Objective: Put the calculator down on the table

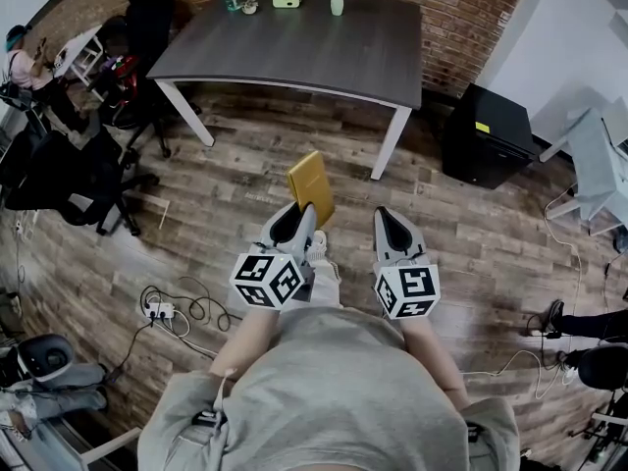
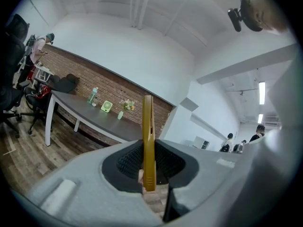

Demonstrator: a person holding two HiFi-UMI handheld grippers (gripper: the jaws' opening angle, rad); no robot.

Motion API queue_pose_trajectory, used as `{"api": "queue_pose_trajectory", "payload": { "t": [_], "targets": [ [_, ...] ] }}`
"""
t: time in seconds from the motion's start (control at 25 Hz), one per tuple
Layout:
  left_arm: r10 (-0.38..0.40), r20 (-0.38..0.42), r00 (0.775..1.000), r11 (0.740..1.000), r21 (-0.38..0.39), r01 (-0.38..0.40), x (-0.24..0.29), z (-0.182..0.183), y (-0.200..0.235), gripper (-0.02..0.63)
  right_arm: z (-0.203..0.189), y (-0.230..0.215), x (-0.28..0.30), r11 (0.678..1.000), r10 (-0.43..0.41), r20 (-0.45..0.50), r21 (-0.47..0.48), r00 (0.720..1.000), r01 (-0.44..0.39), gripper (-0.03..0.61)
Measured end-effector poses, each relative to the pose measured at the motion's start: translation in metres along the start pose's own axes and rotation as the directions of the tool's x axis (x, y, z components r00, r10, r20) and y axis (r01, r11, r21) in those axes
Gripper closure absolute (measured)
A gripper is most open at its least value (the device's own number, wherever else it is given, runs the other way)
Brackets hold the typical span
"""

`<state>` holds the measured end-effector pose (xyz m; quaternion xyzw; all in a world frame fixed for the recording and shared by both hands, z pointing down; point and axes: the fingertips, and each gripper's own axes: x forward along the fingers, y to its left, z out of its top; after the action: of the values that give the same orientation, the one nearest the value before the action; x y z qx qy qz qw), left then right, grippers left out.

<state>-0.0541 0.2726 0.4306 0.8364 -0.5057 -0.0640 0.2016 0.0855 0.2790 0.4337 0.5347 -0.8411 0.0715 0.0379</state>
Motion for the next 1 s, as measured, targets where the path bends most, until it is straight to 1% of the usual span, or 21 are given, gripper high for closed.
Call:
{"api": "queue_pose_trajectory", "payload": {
  "t": [0.28, 0.56, 1.0],
  "targets": [
    [0.005, 0.006, 1.000, 1.000, -0.008, -0.005, 0.035, 0.011, 0.018, 0.529, 0.005, -0.015, 0.037, 1.000, 0.007, -0.004, -0.011, 1.000, -0.007, 0.577],
    [0.003, -0.004, 1.000, 1.000, -0.016, -0.003, 0.080, 0.021, 0.039, 0.529, 0.012, -0.036, 0.082, 1.000, 0.007, -0.014, -0.016, 1.000, -0.007, 0.577],
    [-0.015, -0.024, 1.000, 0.999, -0.029, 0.014, 0.157, 0.062, 0.084, 0.529, 0.044, -0.063, 0.171, 1.000, -0.012, -0.017, -0.020, 1.000, 0.011, 0.577]
  ]
}}
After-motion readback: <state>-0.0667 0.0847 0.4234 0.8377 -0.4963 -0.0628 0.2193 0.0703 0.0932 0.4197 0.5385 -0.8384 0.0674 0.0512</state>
